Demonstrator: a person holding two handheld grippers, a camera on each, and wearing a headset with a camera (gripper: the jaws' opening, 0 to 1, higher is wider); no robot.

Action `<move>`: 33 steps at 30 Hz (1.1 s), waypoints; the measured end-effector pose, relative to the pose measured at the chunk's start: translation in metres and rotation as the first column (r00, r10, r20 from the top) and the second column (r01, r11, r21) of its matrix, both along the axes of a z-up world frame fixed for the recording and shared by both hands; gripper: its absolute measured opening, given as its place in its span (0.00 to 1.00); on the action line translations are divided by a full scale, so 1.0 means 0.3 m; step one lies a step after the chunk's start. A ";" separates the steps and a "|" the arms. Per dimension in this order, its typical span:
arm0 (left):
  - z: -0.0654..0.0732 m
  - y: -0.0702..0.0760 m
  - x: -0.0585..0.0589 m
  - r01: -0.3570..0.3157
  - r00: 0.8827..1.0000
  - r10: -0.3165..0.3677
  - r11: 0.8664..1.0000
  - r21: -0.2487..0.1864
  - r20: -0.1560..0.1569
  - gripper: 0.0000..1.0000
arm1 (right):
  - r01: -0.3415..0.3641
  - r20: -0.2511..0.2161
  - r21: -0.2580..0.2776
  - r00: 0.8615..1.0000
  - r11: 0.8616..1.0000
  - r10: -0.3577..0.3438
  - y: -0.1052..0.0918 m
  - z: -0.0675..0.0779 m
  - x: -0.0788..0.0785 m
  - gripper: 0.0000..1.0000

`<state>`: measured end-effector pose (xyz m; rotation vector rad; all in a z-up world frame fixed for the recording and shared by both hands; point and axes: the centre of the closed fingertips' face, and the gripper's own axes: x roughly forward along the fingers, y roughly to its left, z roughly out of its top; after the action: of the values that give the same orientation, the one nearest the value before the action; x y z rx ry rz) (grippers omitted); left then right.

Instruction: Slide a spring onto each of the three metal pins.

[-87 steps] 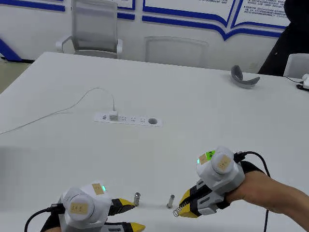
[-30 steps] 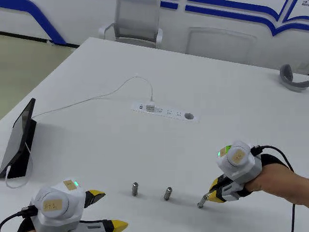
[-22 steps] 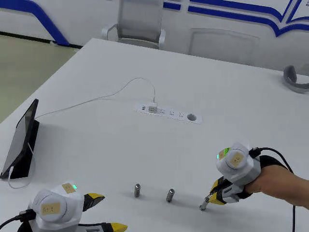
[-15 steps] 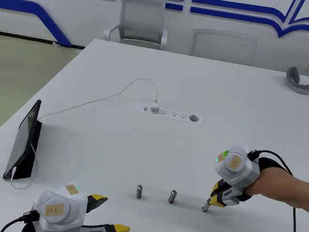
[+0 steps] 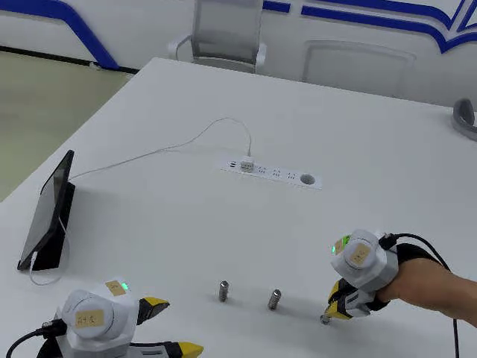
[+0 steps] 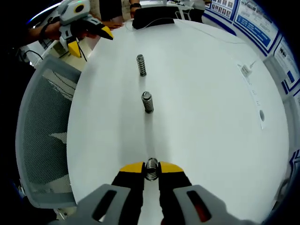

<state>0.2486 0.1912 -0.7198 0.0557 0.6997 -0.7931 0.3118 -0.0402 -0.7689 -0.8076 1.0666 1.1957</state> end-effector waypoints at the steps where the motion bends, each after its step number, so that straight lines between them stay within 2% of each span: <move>1: -0.001 0.004 -0.001 -0.002 1.000 0.002 1.000 0.001 0.000 0.59 | 0.001 -0.002 0.001 1.000 1.000 -0.001 0.002 -0.004 -0.001 0.13; 15: -0.002 0.021 -0.008 -0.023 1.000 0.023 1.000 0.000 -0.005 0.59 | -0.015 -0.007 -0.018 1.000 1.000 0.015 0.013 -0.071 -0.004 0.13; 22: -0.002 0.028 -0.006 -0.029 1.000 0.029 1.000 0.000 -0.003 0.59 | -0.015 -0.003 -0.019 1.000 1.000 0.015 0.010 -0.073 -0.001 0.14; 26: -0.001 0.024 0.000 -0.026 1.000 0.026 1.000 -0.003 0.000 0.59 | 0.004 0.002 -0.008 1.000 1.000 -0.004 0.002 -0.059 -0.007 0.22; 30: 0.005 0.011 0.003 -0.021 1.000 0.021 1.000 -0.006 0.002 0.59 | 0.029 0.026 0.008 0.999 1.000 -0.029 -0.013 -0.044 -0.001 0.29; 33: 0.003 0.001 0.006 -0.013 1.000 0.014 1.000 -0.008 0.004 0.59 | 0.071 0.034 0.033 0.997 0.997 -0.073 -0.027 -0.031 0.001 0.33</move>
<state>0.2505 0.1915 -0.7189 0.0454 0.6921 -0.7827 0.3121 -0.0482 -0.7782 -0.7572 1.0373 1.1310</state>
